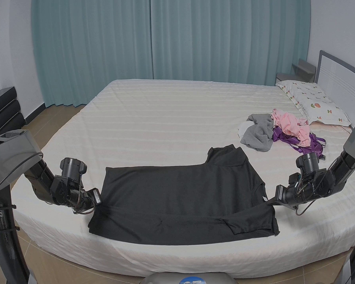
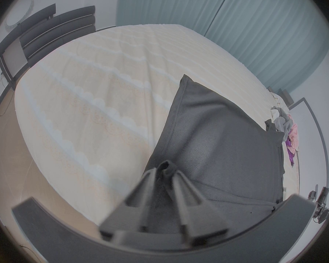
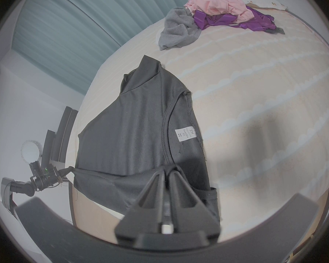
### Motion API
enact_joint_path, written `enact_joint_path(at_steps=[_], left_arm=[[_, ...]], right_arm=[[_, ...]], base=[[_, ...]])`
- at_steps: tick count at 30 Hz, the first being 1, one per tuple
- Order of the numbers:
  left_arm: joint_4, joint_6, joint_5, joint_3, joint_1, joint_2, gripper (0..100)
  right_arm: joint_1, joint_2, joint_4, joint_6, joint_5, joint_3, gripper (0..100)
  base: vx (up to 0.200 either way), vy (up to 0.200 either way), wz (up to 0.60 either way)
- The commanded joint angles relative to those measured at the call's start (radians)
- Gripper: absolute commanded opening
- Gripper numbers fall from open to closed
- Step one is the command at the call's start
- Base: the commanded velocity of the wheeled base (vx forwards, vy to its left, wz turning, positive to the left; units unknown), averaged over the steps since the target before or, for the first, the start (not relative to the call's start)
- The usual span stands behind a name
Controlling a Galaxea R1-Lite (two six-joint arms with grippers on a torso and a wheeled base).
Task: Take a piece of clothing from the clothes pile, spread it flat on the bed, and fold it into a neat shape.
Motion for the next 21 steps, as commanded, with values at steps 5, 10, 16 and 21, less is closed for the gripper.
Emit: enact_joint_path(at_steps=[5, 10, 16, 21], left_arm=[[-0.001, -0.052, 0.001, -0.009, 0.000, 0.012, 100], [-0.009, -0.083, -0.016, 0.049, 0.022, -0.093, 100], [-0.014, -0.189, -0.087, 0.155, 0.022, -0.206, 100], [-0.021, -0.223, -0.110, 0.199, 0.011, -0.212, 100]], right_arm=[[0.003, -0.012, -0.007, 0.053, 0.014, 0.002, 100], [0.006, -0.095, -0.025, 0.072, 0.071, 0.088, 100], [0.055, -0.188, -0.198, 0.248, 0.074, 0.240, 100], [0.087, -0.191, -0.393, 0.374, 0.074, 0.353, 100]], base=[[0.000, 0.000, 0.00], [0.000, 0.000, 0.00], [0.000, 0.000, 0.00], [0.000, -0.040, 0.00]])
